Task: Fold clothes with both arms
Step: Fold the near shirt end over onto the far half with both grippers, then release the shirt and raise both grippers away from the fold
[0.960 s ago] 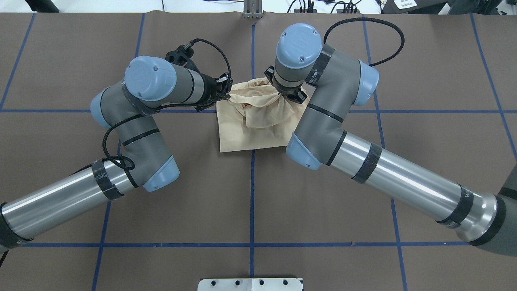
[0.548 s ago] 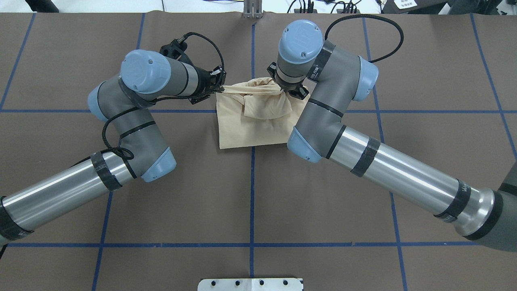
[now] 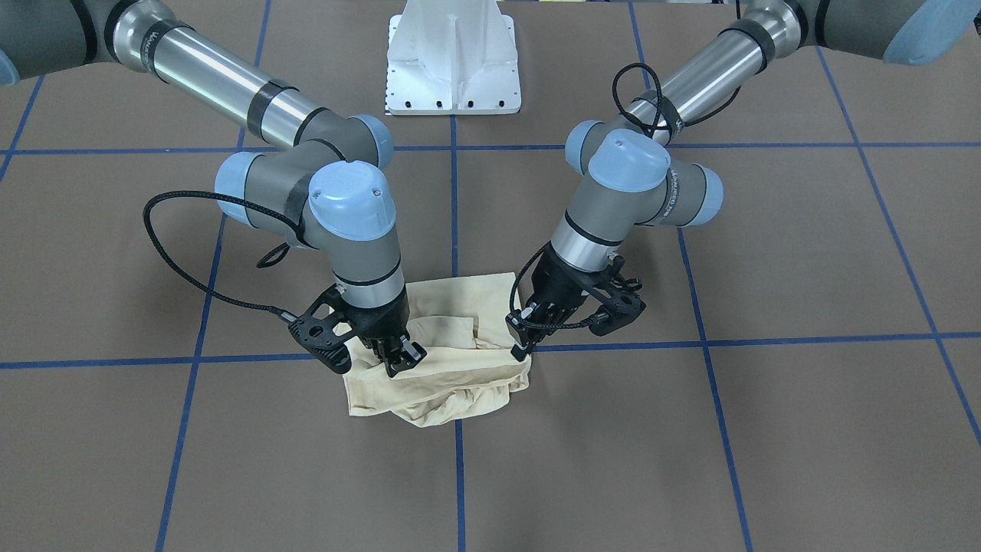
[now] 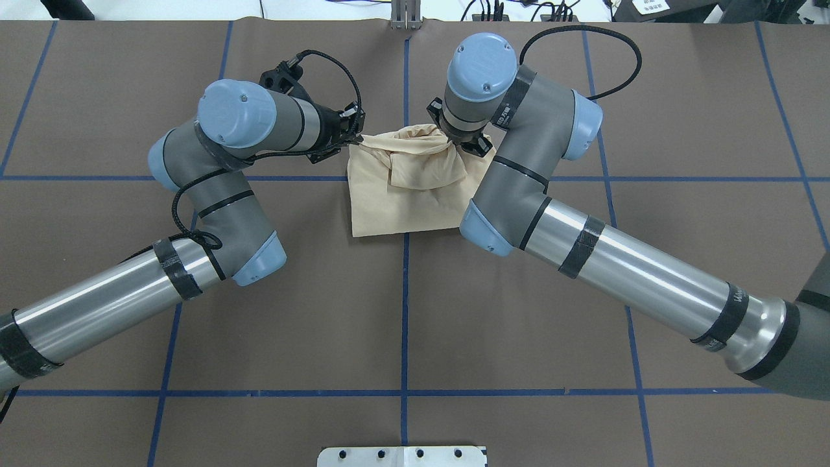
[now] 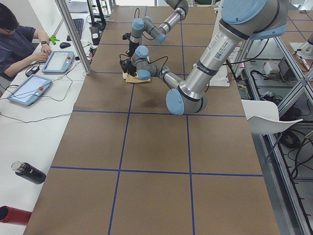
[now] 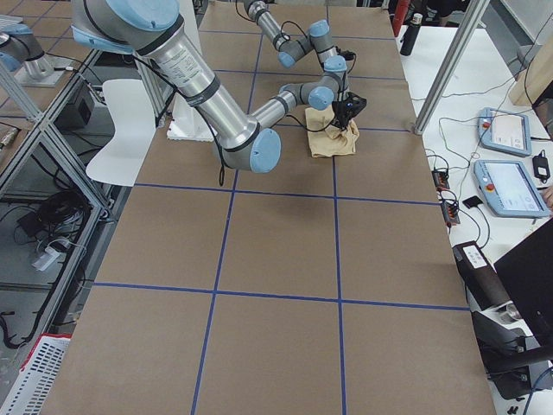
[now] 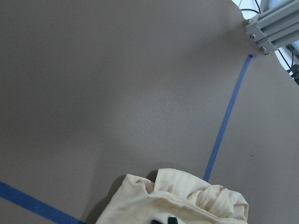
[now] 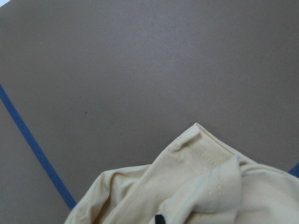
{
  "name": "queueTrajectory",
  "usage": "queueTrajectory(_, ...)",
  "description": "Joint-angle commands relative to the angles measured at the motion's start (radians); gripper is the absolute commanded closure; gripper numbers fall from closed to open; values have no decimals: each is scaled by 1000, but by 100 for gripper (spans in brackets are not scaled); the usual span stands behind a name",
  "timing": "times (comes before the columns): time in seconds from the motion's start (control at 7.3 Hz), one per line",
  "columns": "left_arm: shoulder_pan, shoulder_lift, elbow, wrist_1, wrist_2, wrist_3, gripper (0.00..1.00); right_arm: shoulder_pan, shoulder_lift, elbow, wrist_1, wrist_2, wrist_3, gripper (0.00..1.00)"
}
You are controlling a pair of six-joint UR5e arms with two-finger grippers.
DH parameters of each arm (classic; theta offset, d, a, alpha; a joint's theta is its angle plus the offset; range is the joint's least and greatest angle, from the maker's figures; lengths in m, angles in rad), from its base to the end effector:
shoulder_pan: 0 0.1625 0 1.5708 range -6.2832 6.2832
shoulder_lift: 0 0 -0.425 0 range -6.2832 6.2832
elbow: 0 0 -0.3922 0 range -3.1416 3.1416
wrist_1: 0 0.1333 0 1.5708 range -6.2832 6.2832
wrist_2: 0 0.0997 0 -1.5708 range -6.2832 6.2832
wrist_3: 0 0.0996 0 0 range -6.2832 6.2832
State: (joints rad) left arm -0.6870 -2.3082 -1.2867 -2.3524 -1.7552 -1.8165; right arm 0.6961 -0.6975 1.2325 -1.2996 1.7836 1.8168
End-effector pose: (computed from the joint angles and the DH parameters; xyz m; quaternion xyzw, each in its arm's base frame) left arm 0.5175 -0.5733 0.2435 0.0529 0.5790 -0.3174 0.7492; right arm -0.5437 -0.6007 0.2310 -0.0082 -0.4020 0.3780 0.8339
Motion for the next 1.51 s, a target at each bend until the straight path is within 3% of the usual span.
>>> queueTrajectory(0.0,1,-7,0,-1,0,-6,100,-1,4,-2,2,0,-2,23)
queueTrajectory(0.14,0,-7,1,-1,0,-4,70,3,3,-5,2,0,-1,1)
queueTrajectory(0.27,-6,-5,0,-1,0,8,34,44,-2,-5,2,50,-2,0)
queueTrajectory(0.41,-34,-2,0,4,-7,17,18,106,-8,-5,0,141,-39,0)
queueTrajectory(0.69,-80,15,-5,8,-100,74,6,102,0,8,0,149,-106,0)
queueTrajectory(0.96,-109,125,-128,19,-157,139,2,50,-14,105,-21,138,-172,0)
queueTrajectory(1.23,-132,209,-230,54,-193,198,2,-77,-3,180,-165,-9,-312,0)
queueTrajectory(1.37,-132,217,-233,54,-193,198,2,-134,0,192,-226,-88,-444,0)
